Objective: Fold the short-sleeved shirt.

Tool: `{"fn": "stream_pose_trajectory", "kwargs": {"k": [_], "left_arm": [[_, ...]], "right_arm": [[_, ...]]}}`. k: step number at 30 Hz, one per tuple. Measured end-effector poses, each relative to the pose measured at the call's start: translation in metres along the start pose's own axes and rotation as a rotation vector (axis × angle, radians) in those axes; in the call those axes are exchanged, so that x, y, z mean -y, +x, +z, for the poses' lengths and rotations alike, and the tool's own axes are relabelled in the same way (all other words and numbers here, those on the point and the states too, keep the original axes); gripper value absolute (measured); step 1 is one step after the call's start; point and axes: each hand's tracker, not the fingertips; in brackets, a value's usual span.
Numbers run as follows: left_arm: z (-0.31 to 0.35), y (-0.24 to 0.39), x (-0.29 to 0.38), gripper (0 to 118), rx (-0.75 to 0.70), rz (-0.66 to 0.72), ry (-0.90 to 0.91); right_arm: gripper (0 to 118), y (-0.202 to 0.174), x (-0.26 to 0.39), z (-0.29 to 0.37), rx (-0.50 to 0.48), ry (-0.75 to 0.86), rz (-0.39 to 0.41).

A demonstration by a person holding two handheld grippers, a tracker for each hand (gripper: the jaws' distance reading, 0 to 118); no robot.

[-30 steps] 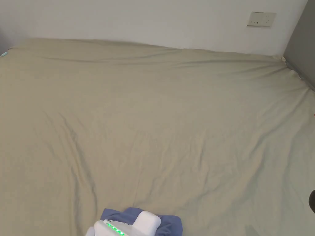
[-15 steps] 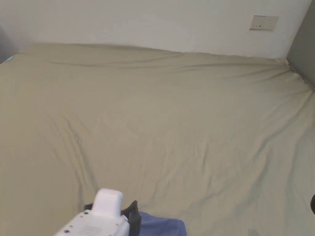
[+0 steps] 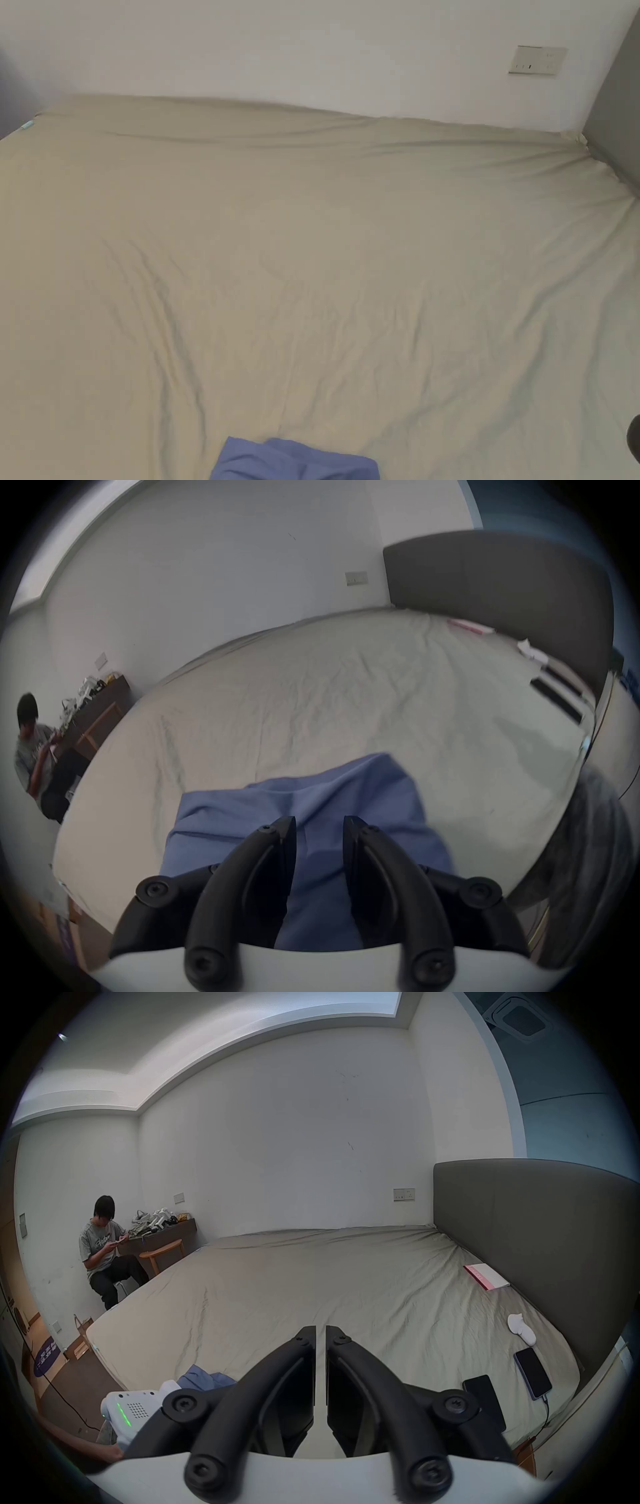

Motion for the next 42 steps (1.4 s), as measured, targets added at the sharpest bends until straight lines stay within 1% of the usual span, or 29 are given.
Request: {"fn": "stream_pose_trajectory", "kwargs": {"k": [3, 4, 5, 6, 7, 8, 9, 10, 13, 15, 16, 17, 18, 19, 20, 22, 23, 24, 26, 27, 29, 32, 33, 35, 36, 38, 40, 41, 42], "left_arm": [[0.003, 0.01, -0.003, 31, -0.044, -0.104, 0.06], [0.0, 0.012, -0.002, 31, -0.007, -0.113, 0.048], [-0.007, 0.014, 0.0, 31, 0.065, -0.121, 0.017], [-0.014, 0.017, 0.003, 31, 0.116, -0.121, -0.034], [-0.021, 0.021, 0.01, 31, 0.132, -0.124, -0.071], [-0.027, 0.024, 0.02, 31, 0.098, -0.153, -0.064], [-0.028, 0.028, 0.029, 31, 0.053, -0.211, -0.041], [-0.025, 0.031, 0.032, 31, 0.037, -0.243, 0.028], [-0.024, 0.027, 0.027, 31, 0.064, -0.226, 0.004], [-0.024, 0.019, 0.022, 31, 0.119, -0.163, -0.014], [-0.018, 0.01, 0.015, 31, 0.168, -0.124, -0.026], [-0.01, -0.001, 0.01, 33, 0.236, -0.051, -0.013], [-0.001, -0.017, 0.005, 46, 0.331, 0.069, 0.033], [0.01, -0.035, 0.001, 75, 0.372, 0.177, 0.091], [0.019, -0.049, -0.002, 90, 0.377, 0.258, 0.125], [0.036, -0.09, -0.013, 106, 0.341, 0.395, 0.174], [0.043, -0.113, -0.019, 110, 0.334, 0.443, 0.19], [0.048, -0.133, -0.022, 111, 0.326, 0.484, 0.202], [0.057, -0.171, -0.027, 111, 0.265, 0.56, 0.216], [0.062, -0.189, -0.027, 111, 0.231, 0.598, 0.225], [0.074, -0.221, -0.023, 112, 0.204, 0.66, 0.212], [0.085, -0.247, -0.01, 114, 0.18, 0.713, 0.217], [0.086, -0.252, -0.006, 114, 0.171, 0.721, 0.212], [0.088, -0.255, 0.001, 114, 0.186, 0.729, 0.191], [0.085, -0.255, 0.005, 114, 0.217, 0.744, 0.156], [0.076, -0.254, 0.01, 114, 0.297, 0.776, 0.087], [0.06, -0.249, 0.014, 114, 0.38, 0.79, 0.028], [0.052, -0.245, 0.015, 114, 0.39, 0.783, -0.005], [0.044, -0.243, 0.015, 114, 0.371, 0.76, -0.025]], "right_arm": [[7, 0.0, 0.001, 0.0, 0.001, -0.009, 0.002], [7, 0.0, 0.002, 0.001, 0.002, -0.009, 0.005], [7, 0.0, 0.002, 0.001, 0.001, -0.008, 0.005], [7, 0.0, 0.002, 0.001, 0.001, -0.01, 0.003], [7, -0.001, 0.002, 0.001, 0.002, -0.012, 0.001], [7, -0.001, 0.003, 0.002, 0.004, -0.013, 0.001], [8, -0.001, 0.003, 0.003, 0.006, -0.012, 0.001], [8, -0.001, 0.003, 0.004, 0.007, -0.011, 0.002], [8, 0.0, 0.003, 0.006, 0.008, -0.012, 0.005], [8, 0.001, 0.003, 0.004, 0.014, -0.014, -0.001], [8, 0.001, 0.003, 0.004, 0.015, -0.015, -0.007], [8, 0.0, 0.003, 0.003, 0.015, -0.015, -0.011], [8, -0.001, 0.003, 0.003, 0.011, -0.013, -0.013], [8, -0.003, 0.002, 0.003, 0.003, -0.008, -0.013], [8, -0.005, 0.002, 0.002, -0.002, -0.005, -0.011], [11, -0.012, 0.0, -0.004, -0.017, -0.006, -0.005], [11, -0.017, 0.001, -0.008, -0.023, -0.005, -0.002], [11, -0.022, 0.002, -0.012, -0.027, -0.005, 0.001], [12, -0.038, 0.006, -0.023, -0.027, -0.009, 0.002], [12, -0.049, 0.01, -0.03, -0.042, -0.022, 0.006], [12, -0.074, 0.023, -0.045, -0.125, -0.054, 0.022], [12, -0.115, 0.051, -0.075, -0.147, -0.138, 0.061], [12, -0.126, 0.061, -0.086, -0.171, -0.164, 0.062], [12, -0.149, 0.087, -0.115, -0.238, -0.26, 0.057], [12, -0.159, 0.104, -0.132, -0.27, -0.319, 0.057], [11, -0.175, 0.137, -0.16, -0.271, -0.452, 0.068], [11, -0.181, 0.17, -0.184, -0.258, -0.581, 0.063], [11, -0.183, 0.184, -0.193, -0.249, -0.655, 0.056], [11, -0.183, 0.194, -0.196, -0.242, -0.67, 0.03]]}}
